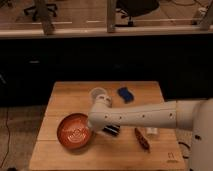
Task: Drag the ceramic bowl in a circle
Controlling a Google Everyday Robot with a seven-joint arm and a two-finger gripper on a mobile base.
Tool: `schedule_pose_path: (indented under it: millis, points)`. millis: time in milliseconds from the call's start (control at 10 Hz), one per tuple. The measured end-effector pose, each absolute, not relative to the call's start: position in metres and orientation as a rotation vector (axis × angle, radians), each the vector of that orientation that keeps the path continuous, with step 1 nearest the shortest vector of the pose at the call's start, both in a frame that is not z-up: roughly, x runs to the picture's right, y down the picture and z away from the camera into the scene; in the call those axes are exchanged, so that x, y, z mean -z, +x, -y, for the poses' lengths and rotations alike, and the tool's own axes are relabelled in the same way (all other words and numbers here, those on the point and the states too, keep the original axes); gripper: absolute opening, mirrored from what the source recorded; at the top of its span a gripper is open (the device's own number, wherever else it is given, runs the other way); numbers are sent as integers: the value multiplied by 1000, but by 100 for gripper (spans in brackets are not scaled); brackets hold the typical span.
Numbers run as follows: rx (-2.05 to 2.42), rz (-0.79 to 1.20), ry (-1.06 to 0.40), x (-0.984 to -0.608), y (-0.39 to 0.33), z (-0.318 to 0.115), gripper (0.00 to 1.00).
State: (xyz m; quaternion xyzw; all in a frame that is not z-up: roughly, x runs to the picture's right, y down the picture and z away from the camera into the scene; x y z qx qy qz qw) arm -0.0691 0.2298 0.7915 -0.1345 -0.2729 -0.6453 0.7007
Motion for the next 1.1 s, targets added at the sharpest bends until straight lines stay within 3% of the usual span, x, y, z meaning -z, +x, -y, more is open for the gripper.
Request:
schedule_pose_path:
  millis: [1100]
  points:
    - [1479,618,-284,-797,-68,-229,0]
